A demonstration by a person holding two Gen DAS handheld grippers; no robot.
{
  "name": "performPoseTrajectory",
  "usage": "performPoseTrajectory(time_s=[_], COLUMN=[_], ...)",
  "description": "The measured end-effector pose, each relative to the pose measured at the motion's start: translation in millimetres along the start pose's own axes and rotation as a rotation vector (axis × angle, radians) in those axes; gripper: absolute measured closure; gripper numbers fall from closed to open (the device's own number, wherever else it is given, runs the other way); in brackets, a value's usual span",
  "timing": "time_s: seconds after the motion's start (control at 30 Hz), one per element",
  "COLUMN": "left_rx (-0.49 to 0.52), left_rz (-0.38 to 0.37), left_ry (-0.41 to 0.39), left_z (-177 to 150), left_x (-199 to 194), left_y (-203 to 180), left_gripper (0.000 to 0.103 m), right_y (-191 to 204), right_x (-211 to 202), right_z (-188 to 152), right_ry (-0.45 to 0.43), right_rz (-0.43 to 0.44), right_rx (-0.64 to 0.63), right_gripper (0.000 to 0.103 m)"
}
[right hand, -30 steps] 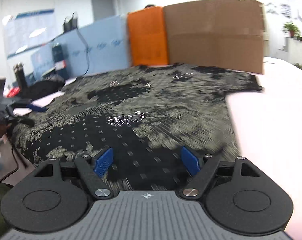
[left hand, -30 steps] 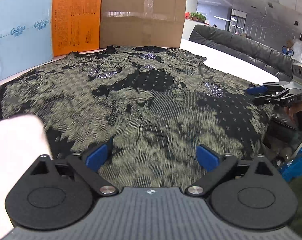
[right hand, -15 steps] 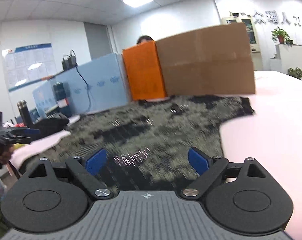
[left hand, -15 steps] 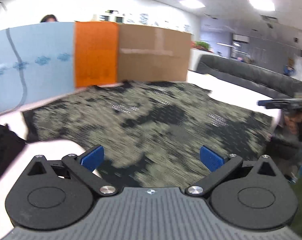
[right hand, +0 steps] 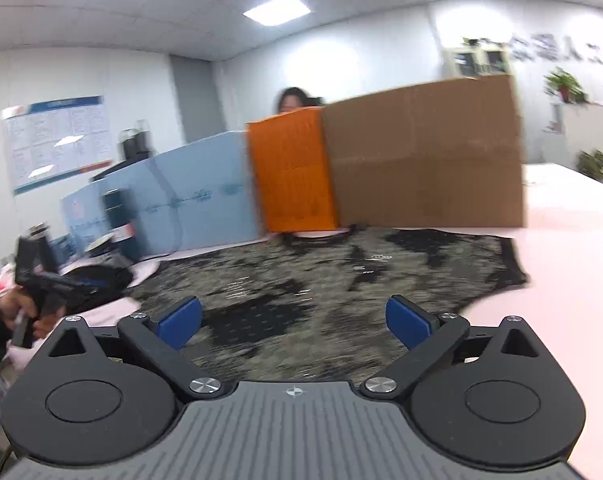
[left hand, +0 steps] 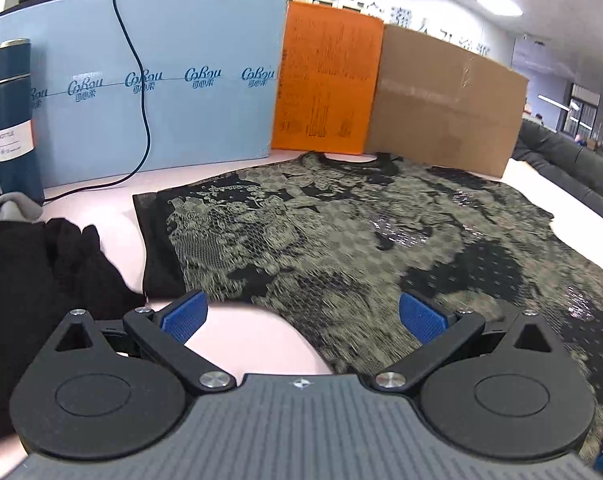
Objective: Fold clothes
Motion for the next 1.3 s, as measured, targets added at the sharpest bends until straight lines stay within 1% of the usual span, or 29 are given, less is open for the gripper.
performPoseTrajectory(time_s=[0.07,0.1,0.13,0.2,0.27,0.33,0.37,0.43,0.5,0.67,0.8,0.93,1.03,1.13,1.2,1.3], left_rx=[-0.073,-0.135,-0.213,-0.389,-0.542,-0.616,-0.638,-0.667,-0.664,-0.653,-0.645,-0.656,-0.667,-0.715,-0.723,-0.747], left_rz=[0.022,0.019,0.008,-0.008,-0.015,-0.013,-0.011,-0.009,-0.007,0.020,0.032,0.033,0.026,0.010,0.017,0.038], left_ry=[0.022,0.029,0.035,0.052,0.074,0.094,0.101,0.112,0.100,0.110,0.089,0.047,0.004,-0.041,-0.058,-0.083], left_z=[7.9,11.2,13.6,13.2,7.6,-0.7,-4.9,-13.2,-15.7,-9.8,-2.9,3.3,4.9,0.7,-3.0,-7.5], left_x=[11.1,16.7,20.9,26.1,29.6,30.7,30.9,31.3,30.4,41.3,58.6,71.1,76.6,71.2,65.1,57.7], left_y=[12.4,19.2,27.3,43.9,56.4,60.6,61.0,59.2,56.5,59.3,65.7,75.3,83.4,86.3,85.3,85.0], left_gripper=[0.000,0.000,0.000,0.000,0.000,0.000,0.000,0.000,0.000,0.000,0.000,0.000,0.000,0.000,0.000,0.000], right_y=[-26.4,-39.5,-52.0,-75.0,-96.5,-116.8,-124.4,-139.6,-154.7,-190.3,-200.8,-211.7,-220.8,-222.4,-222.6,-223.5], right_x=[4.3,7.2,10.6,19.5,34.6,52.1,60.6,77.5,94.3,134.8,153.2,163.7,171.2,174.5,176.0,177.5], right_z=[13.3,20.3,27.4,39.1,42.6,41.3,37.0,28.5,20.0,0.3,3.0,6.7,9.0,8.5,8.1,8.3], right_ry=[-0.001,0.000,0.003,0.014,0.053,0.100,0.115,0.146,0.177,0.246,0.215,0.176,0.129,0.095,0.078,0.071], right_rz=[-0.067,-0.090,-0.098,-0.096,-0.091,-0.092,-0.101,-0.120,-0.139,-0.181,-0.162,-0.138,-0.113,-0.101,-0.095,-0.093], right_rx=[0.074,0.114,0.156,0.233,0.301,0.363,0.384,0.425,0.466,0.562,0.551,0.562,0.561,0.526,0.503,0.505], right_gripper=[0.003,0.002,0.000,0.000,0.000,0.000,0.000,0.000,0.000,0.000,0.000,0.000,0.000,0.000,0.000,0.000])
Point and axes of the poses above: each gripper's, at about its wrist camera, not at the fingertips, and x roughly the way its jaws point, y to its left, z to its top, the point moved 7 cm from there along x, roughly the way its jaws point, and after that the axes turned 1 degree about x, right-handed, at the moved point
